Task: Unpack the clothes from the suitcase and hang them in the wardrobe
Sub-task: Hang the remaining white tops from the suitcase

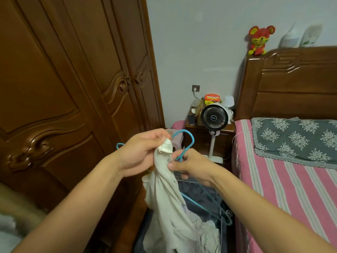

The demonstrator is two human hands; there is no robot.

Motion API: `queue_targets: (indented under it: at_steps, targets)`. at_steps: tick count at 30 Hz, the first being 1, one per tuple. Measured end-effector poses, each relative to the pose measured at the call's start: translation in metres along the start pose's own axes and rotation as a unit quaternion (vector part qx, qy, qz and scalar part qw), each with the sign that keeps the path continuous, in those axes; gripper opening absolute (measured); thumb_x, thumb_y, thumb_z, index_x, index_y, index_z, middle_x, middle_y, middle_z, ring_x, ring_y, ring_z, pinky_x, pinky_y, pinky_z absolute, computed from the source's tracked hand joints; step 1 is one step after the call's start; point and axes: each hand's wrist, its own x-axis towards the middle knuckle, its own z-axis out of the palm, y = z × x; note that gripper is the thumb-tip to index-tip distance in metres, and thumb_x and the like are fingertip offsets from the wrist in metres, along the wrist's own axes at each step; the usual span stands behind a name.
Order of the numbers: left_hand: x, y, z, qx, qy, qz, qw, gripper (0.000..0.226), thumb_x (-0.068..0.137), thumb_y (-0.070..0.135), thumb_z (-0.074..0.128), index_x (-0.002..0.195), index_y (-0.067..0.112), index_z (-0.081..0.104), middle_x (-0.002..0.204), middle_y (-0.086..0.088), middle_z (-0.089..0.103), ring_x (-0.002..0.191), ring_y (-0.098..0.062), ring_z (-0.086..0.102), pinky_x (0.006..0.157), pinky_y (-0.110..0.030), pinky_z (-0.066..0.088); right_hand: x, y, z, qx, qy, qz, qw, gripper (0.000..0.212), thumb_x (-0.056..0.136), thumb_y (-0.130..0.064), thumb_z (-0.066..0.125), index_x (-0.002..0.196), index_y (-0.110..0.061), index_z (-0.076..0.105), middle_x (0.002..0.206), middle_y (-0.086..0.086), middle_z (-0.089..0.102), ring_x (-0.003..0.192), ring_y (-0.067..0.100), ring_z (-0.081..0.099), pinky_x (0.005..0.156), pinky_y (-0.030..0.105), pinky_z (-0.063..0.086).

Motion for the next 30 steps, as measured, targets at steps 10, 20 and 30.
queue_targets:
  at_steps: [10, 20, 30]
  targets:
    - [-0.057, 0.006, -0.031, 0.569, 0.169, 0.232, 0.771, 0.021, 0.089, 0.005, 0.049, 0.095, 0.025, 0.052, 0.100, 0.010, 0.043, 0.082, -0.007, 0.047, 0.072, -0.020, 0.038, -0.010, -0.083, -0.005, -0.251, 0.145, -0.098, 0.952, 0.020, 0.082, -0.018, 0.080, 0.069, -0.012, 0.067, 0.049, -0.012, 0.056, 0.045, -0.002, 0.048, 0.045, 0.010, 0.036]
    - [-0.016, -0.024, -0.007, 0.726, 0.406, 0.190, 0.521, 0.015, 0.080, 0.019, 0.067, 0.089, 0.015, 0.055, 0.091, -0.004, 0.048, 0.076, -0.027, 0.053, 0.061, -0.043, 0.046, -0.017, -0.086, 0.020, -0.343, 0.162, -0.152, 0.913, 0.039, 0.087, -0.033, 0.071, 0.059, -0.016, 0.050, 0.054, -0.003, 0.049, 0.051, 0.009, 0.043, 0.054, 0.028, 0.041]
    - [-0.045, -0.011, 0.018, 0.852, 0.062, 0.153, 0.497, 0.032, 0.087, 0.021, 0.068, 0.115, 0.030, 0.054, 0.102, 0.003, 0.037, 0.077, -0.018, 0.049, 0.050, -0.033, 0.038, -0.035, -0.095, -0.066, -0.335, 0.258, -0.049, 0.905, 0.039, 0.087, -0.027, 0.075, 0.057, -0.017, 0.053, 0.054, -0.003, 0.049, 0.055, 0.015, 0.046, 0.054, 0.027, 0.037]
